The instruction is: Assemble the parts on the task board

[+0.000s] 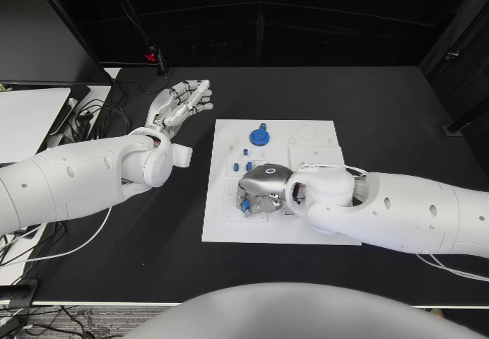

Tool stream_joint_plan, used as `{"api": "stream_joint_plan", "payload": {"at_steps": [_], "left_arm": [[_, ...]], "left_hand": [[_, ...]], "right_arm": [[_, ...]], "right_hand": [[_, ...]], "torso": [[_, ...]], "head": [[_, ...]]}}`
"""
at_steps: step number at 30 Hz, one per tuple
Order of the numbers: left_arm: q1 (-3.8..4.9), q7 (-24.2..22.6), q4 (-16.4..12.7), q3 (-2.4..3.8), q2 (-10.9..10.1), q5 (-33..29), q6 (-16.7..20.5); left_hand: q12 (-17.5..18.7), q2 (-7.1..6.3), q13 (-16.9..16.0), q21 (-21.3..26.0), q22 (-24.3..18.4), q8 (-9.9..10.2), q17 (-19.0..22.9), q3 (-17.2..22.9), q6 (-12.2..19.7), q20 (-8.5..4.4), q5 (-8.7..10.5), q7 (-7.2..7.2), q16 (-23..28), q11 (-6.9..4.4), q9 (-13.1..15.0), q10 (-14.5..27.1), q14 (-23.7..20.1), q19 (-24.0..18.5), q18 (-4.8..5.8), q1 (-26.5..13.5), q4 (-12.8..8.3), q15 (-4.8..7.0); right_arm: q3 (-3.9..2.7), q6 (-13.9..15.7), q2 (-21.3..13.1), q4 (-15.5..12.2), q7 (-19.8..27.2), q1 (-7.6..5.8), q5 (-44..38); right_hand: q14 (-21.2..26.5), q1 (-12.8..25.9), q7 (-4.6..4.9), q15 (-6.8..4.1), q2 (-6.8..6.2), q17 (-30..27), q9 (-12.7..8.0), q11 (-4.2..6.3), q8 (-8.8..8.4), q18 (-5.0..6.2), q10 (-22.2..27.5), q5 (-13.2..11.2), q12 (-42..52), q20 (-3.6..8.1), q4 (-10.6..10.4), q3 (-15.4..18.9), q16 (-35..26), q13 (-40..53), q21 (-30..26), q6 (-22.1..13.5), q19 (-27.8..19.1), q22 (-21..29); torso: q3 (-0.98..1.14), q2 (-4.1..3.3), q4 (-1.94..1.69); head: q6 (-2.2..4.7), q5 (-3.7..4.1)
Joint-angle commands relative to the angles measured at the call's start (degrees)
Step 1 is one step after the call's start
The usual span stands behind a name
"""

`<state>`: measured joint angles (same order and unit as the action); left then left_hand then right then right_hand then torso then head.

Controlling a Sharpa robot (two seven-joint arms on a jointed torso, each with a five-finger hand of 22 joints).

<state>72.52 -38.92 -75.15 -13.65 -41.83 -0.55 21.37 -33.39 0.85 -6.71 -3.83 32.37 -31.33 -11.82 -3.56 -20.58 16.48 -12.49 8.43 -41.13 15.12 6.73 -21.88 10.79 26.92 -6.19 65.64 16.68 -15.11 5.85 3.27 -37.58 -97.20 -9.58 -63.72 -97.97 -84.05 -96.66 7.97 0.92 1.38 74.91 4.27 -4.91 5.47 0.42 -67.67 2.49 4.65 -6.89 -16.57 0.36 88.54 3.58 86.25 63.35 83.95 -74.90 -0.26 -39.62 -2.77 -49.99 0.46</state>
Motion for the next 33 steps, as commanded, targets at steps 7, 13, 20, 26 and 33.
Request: {"api": "stream_joint_plan", "payload": {"at_steps": [7,13,20,26,33], "left_arm": [[0.08,-2.9,-0.1,0.05,0.0,0.0,-0.6],[0.07,-2.9,-0.1,0.05,-0.1,0.0,-0.6],[0.07,-2.9,-0.2,0.05,-0.1,0.0,-0.6],[0.06,-2.9,-0.2,0.05,-0.1,0.0,-0.6],[0.06,-2.8,-0.1,0.05,-0.1,0.0,-0.7]], "left_hand": [[-0.3,0.27,0.1,-0.2,-0.1,-0.3,0.1,-0.4,0.4,0.12,-0.33,8.52,-0.3,-0.09,-0.1,0.4,-0.4,0.1,1.04,0.2,0.1,0.17],[-0.3,0.27,0.1,-0.2,-0.1,-0.3,0.1,-0.4,0.4,0.12,-0.33,8.52,-0.3,-0.09,-0.1,0.4,-0.4,0.1,1.04,0.2,0.1,0.17],[-0.4,0.3,0.1,-0.2,-0.2,-0.4,0.1,-0.4,0.4,0.12,-0.35,8.52,-0.4,-0.09,-0.1,0.4,-0.4,0.0,1.04,0.3,0.1,0.17],[-0.4,0.3,0.1,-0.2,-0.2,-0.4,0.1,-0.4,0.4,0.12,-0.35,8.52,-0.4,-0.09,-0.1,0.4,-0.4,0.0,1.04,0.3,0.1,0.17],[-0.4,0.3,0.1,-0.2,-0.2,-0.4,0.1,-0.4,0.4,0.12,-0.35,8.52,-0.4,-0.09,-0.1,0.4,-0.4,0.0,1.04,0.3,0.1,0.17]], "right_arm": [[0.05,0.7,0.0,0.0,-1.6,0.22,-2.4],[0.05,2.5,0.2,0.1,-1.7,0.28,-2.7],[0.05,2.5,0.3,0.1,-2.1,0.3,-3.0],[0.05,2.4,0.4,0.2,-2.2,0.31,-3.0],[0.05,1.6,0.5,0.4,-2.2,0.32,-3.1]], "right_hand": [[-5.2,-0.1,-0.11,-0.12,0.22,11.4,-0.1,-0.07,-0.08,0.69,0.2,0.2,-0.3,-0.07,0.0,0.1,0.1,-0.1,0.0,0.1,3.6,-13.3],[-5.2,-0.2,-0.13,-0.12,0.38,11.4,-0.1,-0.05,-0.08,0.72,0.1,0.2,-0.3,-0.07,0.0,0.0,0.1,-0.1,-0.1,0.1,3.5,-13.3],[-5.2,-0.2,-0.14,-0.12,0.41,11.4,-0.1,-0.04,-0.08,0.73,0.1,0.2,-0.3,-0.07,0.1,0.0,0.1,-0.1,-0.1,0.1,3.5,-13.3],[-5.2,-0.2,-0.15,-0.12,0.41,11.4,-0.1,-0.05,-0.09,0.74,0.2,0.2,-0.4,-0.06,0.1,0.0,0.1,-0.1,-0.1,0.1,3.5,-13.2],[-5.1,-0.1,-0.22,-0.1,0.3,11.2,-0.1,-0.09,-0.27,0.75,0.3,0.2,-0.5,-0.06,0.0,0.1,0.1,-0.1,-0.2,-0.1,3.5,-13.2]], "torso": [[0.01,-0.01,0.05],[-0.01,0.0,0.01],[-0.04,-0.01,0.05],[-0.01,0.01,0.0],[-0.02,0.02,0.02]], "head": [[-0.01,-0.16],[-0.01,-0.1],[-0.01,-0.14],[-0.01,-0.06],[-0.01,-0.09]]}}
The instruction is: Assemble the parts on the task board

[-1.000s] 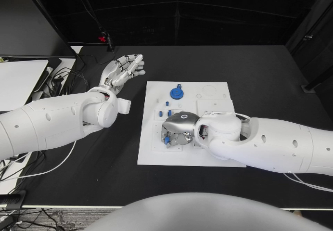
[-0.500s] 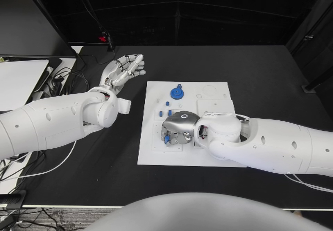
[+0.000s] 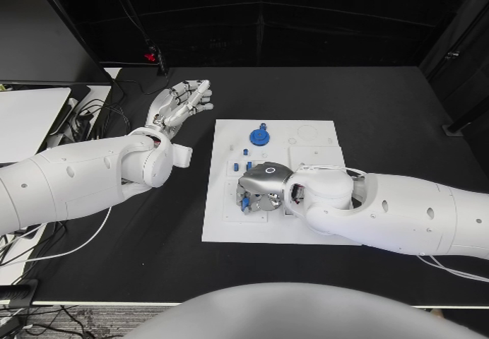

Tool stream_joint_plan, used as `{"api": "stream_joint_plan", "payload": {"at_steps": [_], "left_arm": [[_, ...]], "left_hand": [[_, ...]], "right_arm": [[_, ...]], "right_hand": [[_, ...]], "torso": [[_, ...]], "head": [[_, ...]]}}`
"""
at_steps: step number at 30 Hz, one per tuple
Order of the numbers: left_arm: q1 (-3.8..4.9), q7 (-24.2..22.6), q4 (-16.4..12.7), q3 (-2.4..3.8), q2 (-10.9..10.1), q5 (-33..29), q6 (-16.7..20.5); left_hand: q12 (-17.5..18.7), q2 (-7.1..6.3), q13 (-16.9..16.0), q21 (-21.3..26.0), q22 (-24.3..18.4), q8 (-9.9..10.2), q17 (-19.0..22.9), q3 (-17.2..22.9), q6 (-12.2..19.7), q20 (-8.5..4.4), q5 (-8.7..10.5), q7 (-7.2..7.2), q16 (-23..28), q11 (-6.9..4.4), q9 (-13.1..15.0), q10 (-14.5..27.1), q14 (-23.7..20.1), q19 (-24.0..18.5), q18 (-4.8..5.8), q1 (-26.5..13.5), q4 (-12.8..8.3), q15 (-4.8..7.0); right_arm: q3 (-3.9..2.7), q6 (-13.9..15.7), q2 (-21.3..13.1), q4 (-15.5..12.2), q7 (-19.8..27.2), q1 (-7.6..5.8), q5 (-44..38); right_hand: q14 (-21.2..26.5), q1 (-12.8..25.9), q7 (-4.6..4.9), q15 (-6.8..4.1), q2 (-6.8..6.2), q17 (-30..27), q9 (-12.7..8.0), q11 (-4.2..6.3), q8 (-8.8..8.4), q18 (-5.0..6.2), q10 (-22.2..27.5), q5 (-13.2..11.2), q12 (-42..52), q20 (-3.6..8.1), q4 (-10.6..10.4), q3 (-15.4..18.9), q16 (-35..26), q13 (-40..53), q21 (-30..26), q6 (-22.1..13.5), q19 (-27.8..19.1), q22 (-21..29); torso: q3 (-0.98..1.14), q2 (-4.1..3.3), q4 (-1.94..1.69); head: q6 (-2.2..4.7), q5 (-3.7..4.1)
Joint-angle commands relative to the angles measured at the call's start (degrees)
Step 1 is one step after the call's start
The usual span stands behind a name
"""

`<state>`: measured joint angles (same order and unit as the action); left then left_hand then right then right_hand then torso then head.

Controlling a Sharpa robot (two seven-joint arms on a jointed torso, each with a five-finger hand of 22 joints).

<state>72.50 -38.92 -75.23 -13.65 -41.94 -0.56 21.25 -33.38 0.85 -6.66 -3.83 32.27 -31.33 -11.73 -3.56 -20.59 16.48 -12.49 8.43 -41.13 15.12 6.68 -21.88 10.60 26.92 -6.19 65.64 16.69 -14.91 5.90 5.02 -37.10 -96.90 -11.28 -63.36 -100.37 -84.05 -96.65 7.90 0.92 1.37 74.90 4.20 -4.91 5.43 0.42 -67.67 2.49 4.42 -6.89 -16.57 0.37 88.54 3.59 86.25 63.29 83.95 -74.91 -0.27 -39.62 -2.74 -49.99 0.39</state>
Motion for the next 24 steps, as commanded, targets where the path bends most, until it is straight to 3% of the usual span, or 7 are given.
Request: {"api": "stream_joint_plan", "payload": {"at_steps": [1,9,17,24], "left_arm": [[0.08,-2.8,-0.1,0.05,0.0,0.0,-0.6],[0.08,-2.8,0.0,0.05,0.0,0.0,-0.6],[0.08,-2.8,0.0,0.05,0.0,0.0,-0.7],[0.08,-2.7,0.0,0.05,0.1,0.0,-0.8]], "left_hand": [[-0.4,0.3,0.1,-0.2,-0.1,-0.4,0.1,-0.4,0.4,0.12,-0.35,8.52,-0.4,-0.09,-0.1,0.4,-0.2,0.0,1.04,0.3,0.1,-0.03],[-0.5,0.38,0.1,-0.2,0.0,-0.5,0.2,-0.4,0.5,0.11,-0.4,8.52,-0.5,-0.09,-0.1,0.4,-0.2,0.0,1.05,0.3,0.1,-0.03],[-0.6,0.44,0.1,-0.2,-0.1,-0.5,0.2,-0.5,0.5,0.12,-0.45,8.52,-0.5,-0.09,-0.1,0.5,-0.2,0.0,1.05,0.4,0.1,-0.02],[-0.6,0.45,0.1,-0.2,-0.1,-0.5,0.2,-0.5,0.5,0.12,-0.45,8.52,-0.5,-0.09,-0.1,0.5,-0.2,0.0,1.05,0.4,0.1,-0.02]], "right_arm": [[0.0,-0.2,0.1,0.1,-0.5,-0.04,-0.7],[0.0,-1.0,0.1,0.2,-0.5,-0.04,-0.5],[0.0,-1.3,0.1,0.2,-0.7,-0.02,-0.5],[0.0,-1.1,0.2,0.2,-0.8,-0.01,-0.5]], "right_hand": [[-5.1,-0.1,-0.18,-0.09,0.26,11.2,-0.1,-0.1,-0.28,0.76,0.4,0.2,-0.4,-0.06,0.0,0.2,0.0,-0.1,-0.2,-0.1,3.4,-13.2],[-5.1,0.0,-0.23,-0.08,0.14,11.1,-0.1,-0.11,-0.4,0.77,0.6,0.2,-0.5,-0.07,0.0,0.3,0.0,-0.1,-0.3,-0.2,3.4,-13.2],[-5.0,0.9,-0.44,-0.05,-1.03,10.6,-0.3,-0.14,-1.19,0.85,2.0,0.2,-0.9,-0.1,0.0,1.3,-0.2,-0.1,-0.5,-1.3,3.2,-13.1],[-4.7,1.7,-0.56,0.36,-1.69,9.1,-0.4,-0.83,-1.77,1.16,3.5,0.2,-0.8,-0.31,0.1,2.1,-0.8,-0.1,-1.7,-2.7,2.5,-12.5]], "torso": [[-0.02,0.02,-0.01],[0.0,0.0,-0.02],[0.0,0.01,-0.02],[0.02,-0.01,-0.04]], "head": [[-0.01,-0.01],[-0.01,-0.01],[-0.01,-0.08],[-0.01,-0.09]]}}
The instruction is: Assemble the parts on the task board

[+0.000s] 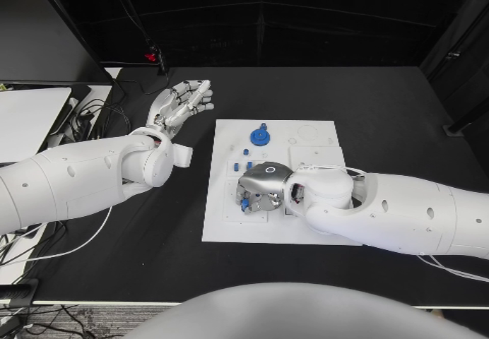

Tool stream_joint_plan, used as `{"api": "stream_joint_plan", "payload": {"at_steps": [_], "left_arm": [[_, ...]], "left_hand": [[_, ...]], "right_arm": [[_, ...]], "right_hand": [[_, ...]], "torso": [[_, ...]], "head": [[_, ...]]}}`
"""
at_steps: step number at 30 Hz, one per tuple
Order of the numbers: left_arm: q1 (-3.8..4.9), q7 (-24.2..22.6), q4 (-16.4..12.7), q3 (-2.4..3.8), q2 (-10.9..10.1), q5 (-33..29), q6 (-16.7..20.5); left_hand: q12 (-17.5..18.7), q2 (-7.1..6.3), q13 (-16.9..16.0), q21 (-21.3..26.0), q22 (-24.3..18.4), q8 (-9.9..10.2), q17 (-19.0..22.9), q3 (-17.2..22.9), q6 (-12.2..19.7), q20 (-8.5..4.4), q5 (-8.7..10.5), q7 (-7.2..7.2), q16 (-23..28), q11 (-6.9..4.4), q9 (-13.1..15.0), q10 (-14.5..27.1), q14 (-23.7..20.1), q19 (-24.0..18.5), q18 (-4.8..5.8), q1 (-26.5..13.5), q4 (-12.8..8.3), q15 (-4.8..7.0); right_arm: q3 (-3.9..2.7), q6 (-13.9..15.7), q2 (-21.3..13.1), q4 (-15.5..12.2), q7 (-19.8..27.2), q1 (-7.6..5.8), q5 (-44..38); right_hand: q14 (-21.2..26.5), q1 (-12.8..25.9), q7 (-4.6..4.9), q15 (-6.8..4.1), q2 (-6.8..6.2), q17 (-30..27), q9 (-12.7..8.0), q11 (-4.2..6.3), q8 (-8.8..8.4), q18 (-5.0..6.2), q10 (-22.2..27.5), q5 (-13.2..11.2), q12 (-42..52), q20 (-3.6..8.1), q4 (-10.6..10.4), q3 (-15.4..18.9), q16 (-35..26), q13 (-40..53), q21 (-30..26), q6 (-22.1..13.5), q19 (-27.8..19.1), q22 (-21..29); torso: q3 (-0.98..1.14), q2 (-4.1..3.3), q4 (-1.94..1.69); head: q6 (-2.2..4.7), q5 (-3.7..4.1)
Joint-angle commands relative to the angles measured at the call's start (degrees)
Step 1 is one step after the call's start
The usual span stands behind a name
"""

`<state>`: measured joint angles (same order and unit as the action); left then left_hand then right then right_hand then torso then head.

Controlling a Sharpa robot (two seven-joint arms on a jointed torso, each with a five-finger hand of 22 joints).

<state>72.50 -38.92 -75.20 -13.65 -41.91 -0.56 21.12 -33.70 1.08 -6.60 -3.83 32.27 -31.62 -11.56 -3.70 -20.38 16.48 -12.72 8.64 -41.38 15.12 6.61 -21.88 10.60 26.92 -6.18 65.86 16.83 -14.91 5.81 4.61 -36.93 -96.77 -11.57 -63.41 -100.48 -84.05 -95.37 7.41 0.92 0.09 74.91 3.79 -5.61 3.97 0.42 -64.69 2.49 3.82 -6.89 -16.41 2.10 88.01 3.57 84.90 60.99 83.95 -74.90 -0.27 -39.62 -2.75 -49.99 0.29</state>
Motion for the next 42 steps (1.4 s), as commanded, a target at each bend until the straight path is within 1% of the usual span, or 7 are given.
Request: {"api": "stream_joint_plan", "payload": {"at_steps": [1,10,15,22,28,35,42], "left_arm": [[0.08,-2.7,-0.1,0.05,0.0,0.0,-0.7],[0.08,-2.7,0.0,0.05,0.0,0.0,-0.7],[0.08,-2.7,0.0,0.05,0.1,0.0,-0.7],[0.08,-2.7,0.0,0.05,0.1,0.0,-0.8],[0.06,-2.7,0.1,0.05,0.0,0.0,-0.9],[0.05,-2.7,0.0,0.05,0.0,0.0,-0.7],[0.05,-2.7,-0.3,0.05,-0.3,0.0,-0.3]], "left_hand": [[-0.3,0.22,0.1,-0.2,-0.1,-0.2,0.0,-0.3,0.3,0.12,-0.23,8.31,-0.3,-0.09,-0.1,0.5,-0.2,0.0,1.04,0.2,-0.1,-0.02],[-0.3,0.22,0.1,-0.2,-0.1,-0.2,0.0,-0.3,0.3,0.12,-0.23,8.31,-0.3,-0.09,-0.1,0.5,-0.2,0.0,1.04,0.2,-0.1,-0.02],[-0.3,0.22,0.1,-0.2,-0.1,-0.2,0.0,-0.3,0.3,0.12,-0.23,8.31,-0.3,-0.09,-0.1,0.5,-0.2,0.0,1.04,0.2,-0.1,-0.02],[-0.4,0.27,0.1,-0.2,-0.1,-0.3,0.1,-0.4,0.3,0.11,-0.3,8.31,-0.4,-0.09,-0.1,0.5,-0.2,0.1,1.05,0.3,-0.1,-0.02],[-0.4,0.27,0.1,-0.2,-0.1,-0.3,0.2,-0.4,0.3,0.11,-0.3,8.31,-0.4,-0.09,-0.1,0.5,-0.2,0.1,1.05,0.3,-0.1,-0.02],[-0.4,0.28,0.2,-0.2,0.0,-0.4,0.2,-0.4,0.4,0.11,-0.31,8.31,-0.5,-0.09,-0.1,0.5,-0.2,0.1,1.05,0.3,-0.1,-0.02],[-0.5,0.27,0.2,-0.2,0.1,-0.4,0.2,-0.5,0.4,0.11,-0.34,8.31,-0.5,-0.1,-0.2,0.4,-0.2,0.2,1.04,0.3,-0.1,-0.01]], "right_arm": [[0.09,-0.6,0.1,0.0,-0.6,0.04,-0.4],[0.09,-0.4,0.0,0.0,-0.4,0.05,-0.4],[0.09,1.5,-0.2,-0.2,-0.4,0.06,-0.4],[0.08,11.2,-1.9,-1.1,1.3,0.38,3.6],[0.0,23.9,-6.7,-3.7,7.6,0.4,23.8],[-0.04,33.0,-13.3,-7.6,17.6,-1.47,49.2],[-0.02,33.1,-22.3,-12.2,21.2,-2.7,61.1]], "right_hand": [[-4.6,0.4,-0.13,0.44,-0.5,8.8,0.0,-0.22,-0.33,1.2,0.7,0.2,-0.2,-0.37,0.0,0.4,-0.3,0.0,-0.5,-0.6,2.4,-12.4],[-4.5,1.1,-0.12,0.67,-1.09,8.5,0.0,-0.44,-0.39,1.28,1.2,0.2,0.0,-0.62,0.0,1.1,-0.5,0.1,-0.8,-1.5,2.3,-12.3],[-4.1,4.9,0.19,0.86,-3.14,6.8,-0.2,-0.67,-0.54,1.57,2.5,0.2,-0.1,-0.85,-0.3,2.9,-1.2,0.1,-1.9,-4.6,1.6,-11.8],[-2.2,15.5,1.51,1.04,-11.99,-1.9,0.0,-1.14,-0.34,2.43,5.8,0.3,0.2,-1.1,-0.7,3.5,-5.2,0.2,-5.1,-9.5,-0.1,-10.1],[-3.2,18.1,3.73,1.54,-13.13,1.1,0.0,-1.84,-0.36,1.89,6.3,0.4,1.1,-1.39,-0.8,4.4,-3.8,0.4,-3.2,-11.3,1.3,-10.9],[-3.2,18.0,4.21,1.97,-9.03,0.8,0.3,-2.18,0.4,2.12,5.7,0.4,2.7,-1.86,-0.5,1.5,-3.7,0.6,-4.0,-10.7,1.0,-10.5],[-2.5,18.8,2.76,0.42,-3.56,-1.6,0.7,-0.07,2.28,2.61,-4.2,5.1,11.1,-1.0,0.0,1.2,-4.8,3.9,-5.7,-9.0,-0.1,-9.7]], "torso": [[0.0,-0.01,-0.03],[-0.01,-0.02,-0.01],[0.0,-0.02,0.01],[0.04,0.0,-0.02],[-0.06,0.14,-0.01],[-0.04,0.08,-0.04],[-0.08,0.04,-0.14]], "head": [[-0.01,0.02],[-0.01,0.01],[-0.01,0.03],[-0.01,0.15],[-0.01,0.3],[-0.01,0.74],[-0.01,2.51]]}}
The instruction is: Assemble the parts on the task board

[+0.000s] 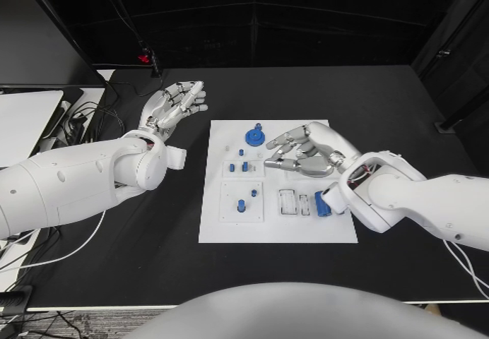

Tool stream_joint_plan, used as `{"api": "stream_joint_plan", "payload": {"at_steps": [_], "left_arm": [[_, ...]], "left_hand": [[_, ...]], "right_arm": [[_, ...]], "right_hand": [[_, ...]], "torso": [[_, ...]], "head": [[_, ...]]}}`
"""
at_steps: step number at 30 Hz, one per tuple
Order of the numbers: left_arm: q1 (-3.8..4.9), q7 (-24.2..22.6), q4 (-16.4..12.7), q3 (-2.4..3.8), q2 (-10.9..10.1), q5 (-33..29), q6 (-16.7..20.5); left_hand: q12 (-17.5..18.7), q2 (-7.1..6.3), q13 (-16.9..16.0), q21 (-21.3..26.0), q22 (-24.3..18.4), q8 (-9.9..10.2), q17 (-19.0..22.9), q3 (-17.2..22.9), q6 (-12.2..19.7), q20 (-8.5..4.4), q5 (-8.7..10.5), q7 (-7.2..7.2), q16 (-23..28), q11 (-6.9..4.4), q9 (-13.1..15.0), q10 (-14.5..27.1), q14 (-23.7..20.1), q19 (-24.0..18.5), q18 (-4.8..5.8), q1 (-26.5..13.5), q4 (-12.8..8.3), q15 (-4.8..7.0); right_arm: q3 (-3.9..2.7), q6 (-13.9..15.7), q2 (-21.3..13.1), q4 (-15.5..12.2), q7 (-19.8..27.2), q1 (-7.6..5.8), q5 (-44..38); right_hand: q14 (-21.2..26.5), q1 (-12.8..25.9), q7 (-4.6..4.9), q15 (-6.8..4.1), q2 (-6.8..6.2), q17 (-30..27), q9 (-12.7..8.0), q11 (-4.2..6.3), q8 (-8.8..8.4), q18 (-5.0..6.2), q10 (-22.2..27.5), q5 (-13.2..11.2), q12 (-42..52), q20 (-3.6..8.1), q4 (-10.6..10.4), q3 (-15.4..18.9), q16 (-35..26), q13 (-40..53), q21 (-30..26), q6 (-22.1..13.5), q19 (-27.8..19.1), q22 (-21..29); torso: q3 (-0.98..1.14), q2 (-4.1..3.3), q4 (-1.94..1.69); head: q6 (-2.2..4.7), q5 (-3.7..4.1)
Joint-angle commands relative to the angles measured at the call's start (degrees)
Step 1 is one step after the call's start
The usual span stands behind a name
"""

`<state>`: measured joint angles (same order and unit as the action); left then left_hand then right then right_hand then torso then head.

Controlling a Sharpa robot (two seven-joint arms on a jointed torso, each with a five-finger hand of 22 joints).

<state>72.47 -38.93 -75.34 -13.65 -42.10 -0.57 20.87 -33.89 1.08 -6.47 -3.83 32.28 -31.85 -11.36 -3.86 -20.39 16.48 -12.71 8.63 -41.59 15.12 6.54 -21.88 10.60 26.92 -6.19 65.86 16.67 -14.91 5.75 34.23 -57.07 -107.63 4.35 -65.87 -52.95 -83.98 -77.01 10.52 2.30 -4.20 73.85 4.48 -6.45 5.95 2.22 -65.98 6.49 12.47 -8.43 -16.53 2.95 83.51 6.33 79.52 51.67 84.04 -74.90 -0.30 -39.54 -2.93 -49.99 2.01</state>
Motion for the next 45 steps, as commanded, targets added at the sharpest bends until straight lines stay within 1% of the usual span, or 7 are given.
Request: {"api": "stream_joint_plan", "payload": {"at_steps": [1,5,8,10,13,26,45], "left_arm": [[0.09,-2.6,-0.2,0.06,-0.2,0.0,0.0],[0.09,-2.6,-0.2,0.06,-0.2,0.0,0.2],[0.08,-2.6,0.0,0.06,0.0,0.0,0.2],[0.06,-2.6,0.1,0.06,0.0,0.0,0.2],[0.03,-2.6,0.2,0.06,0.1,0.0,0.2],[-0.01,-2.6,0.3,0.06,0.5,0.0,0.3],[-0.01,-2.6,0.7,0.06,0.6,0.0,0.1]], "left_hand": [[-0.4,0.27,0.1,-0.2,0.1,-0.2,0.1,-0.3,0.4,0.11,-0.34,8.32,-0.3,-0.1,-0.1,0.4,-0.2,0.2,1.04,0.3,0.1,-0.01],[-0.4,0.28,0.1,-0.3,0.1,-0.2,0.1,-0.4,0.4,0.11,-0.35,8.32,-0.4,-0.1,-0.1,0.4,-0.2,0.3,1.03,0.3,0.1,-0.01],[-0.4,0.28,0.1,-0.3,0.1,-0.2,0.1,-0.4,0.4,0.11,-0.35,8.32,-0.4,-0.1,-0.1,0.4,-0.2,0.3,1.03,0.3,0.1,-0.01],[-0.4,0.28,0.1,-0.3,0.1,-0.2,0.1,-0.4,0.4,0.11,-0.35,8.32,-0.4,-0.1,-0.1,0.4,-0.2,0.3,1.03,0.3,0.1,-0.01],[-0.4,0.28,0.1,-0.3,0.1,-0.2,0.1,-0.4,0.4,0.11,-0.35,8.32,-0.4,-0.1,-0.1,0.4,-0.2,0.3,1.03,0.3,0.1,-0.01],[-0.4,0.28,0.1,-0.3,0.1,-0.2,0.1,-0.4,0.4,0.11,-0.35,8.32,-0.4,-0.1,-0.1,0.4,-0.2,0.3,1.03,0.3,0.1,-0.01],[-0.6,0.32,0.1,-0.3,0.0,-0.4,0.2,-0.5,0.4,0.11,-0.38,8.31,-0.6,-0.11,-0.2,0.4,-0.1,0.3,1.01,0.4,0.1,0.01]], "right_arm": [[0.05,2.9,-3.5,-1.8,5.0,-0.3,13.6],[0.09,-0.3,-7.5,-2.8,2.5,-0.45,12.4],[0.12,-3.0,-10.2,-3.1,-1.2,-0.5,10.4],[0.13,-3.9,-11.5,-3.3,-3.9,-0.52,8.3],[0.14,-4.5,-13.0,-3.3,-7.3,-0.53,5.0],[0.27,-10.5,-15.2,-3.8,-30.1,-0.37,-18.0],[0.42,-16.2,-14.4,-6.3,-41.0,0.92,-27.5]], "right_hand": [[-2.5,1.0,-0.85,-1.46,1.12,-0.5,0.0,1.35,0.28,0.81,-5.2,1.7,4.6,1.06,0.1,0.7,-0.3,2.3,-0.3,0.0,-0.2,-9.7],[-1.5,3.7,-1.9,-2.38,2.51,-2.8,-0.5,2.09,-0.11,1.24,-3.7,1.9,12.3,2.12,-0.1,3.0,-1.4,8.3,-2.5,-4.4,-1.8,-8.8],[0.2,5.6,-2.42,-3.31,3.84,-2.1,0.1,2.45,3.51,1.17,1.2,2.9,49.1,2.49,-0.6,6.2,-0.5,41.6,-4.3,-9.5,-3.9,-8.6],[-1.7,9.0,-1.67,-1.39,3.08,4.8,0.4,1.7,6.47,1.63,-13.4,4.8,71.9,1.81,1.6,6.7,2.8,71.8,-5.0,-11.1,-4.8,-8.7],[-5.6,11.0,-0.76,-0.52,1.04,15.3,1.1,0.89,10.45,1.62,-24.0,6.1,77.5,0.71,-0.3,6.0,6.3,83.7,-4.8,-11.2,-5.0,-9.2],[-6.0,11.8,-1.7,-1.48,-1.12,16.2,6.2,1.36,25.83,-1.63,-24.0,11.3,77.5,1.13,-0.4,4.0,6.5,83.7,8.6,-5.8,4.6,-14.3],[-6.0,13.9,-2.24,-2.15,-1.91,16.2,6.9,2.02,27.54,-2.19,-24.0,11.0,77.5,1.99,-0.4,4.0,6.5,83.7,10.4,-6.2,5.9,-15.1]], "torso": [[-0.07,0.01,0.19],[-0.13,0.08,0.32],[-0.17,0.17,0.27],[-0.14,0.18,0.42],[-0.06,0.12,0.4],[-0.17,-0.03,0.52],[-0.12,0.0,0.27]], "head": [[-0.01,0.83],[-0.01,1.29],[-0.01,1.89],[-0.01,2.15],[-0.01,2.23],[-0.01,4.56],[-0.01,7.45]]}}
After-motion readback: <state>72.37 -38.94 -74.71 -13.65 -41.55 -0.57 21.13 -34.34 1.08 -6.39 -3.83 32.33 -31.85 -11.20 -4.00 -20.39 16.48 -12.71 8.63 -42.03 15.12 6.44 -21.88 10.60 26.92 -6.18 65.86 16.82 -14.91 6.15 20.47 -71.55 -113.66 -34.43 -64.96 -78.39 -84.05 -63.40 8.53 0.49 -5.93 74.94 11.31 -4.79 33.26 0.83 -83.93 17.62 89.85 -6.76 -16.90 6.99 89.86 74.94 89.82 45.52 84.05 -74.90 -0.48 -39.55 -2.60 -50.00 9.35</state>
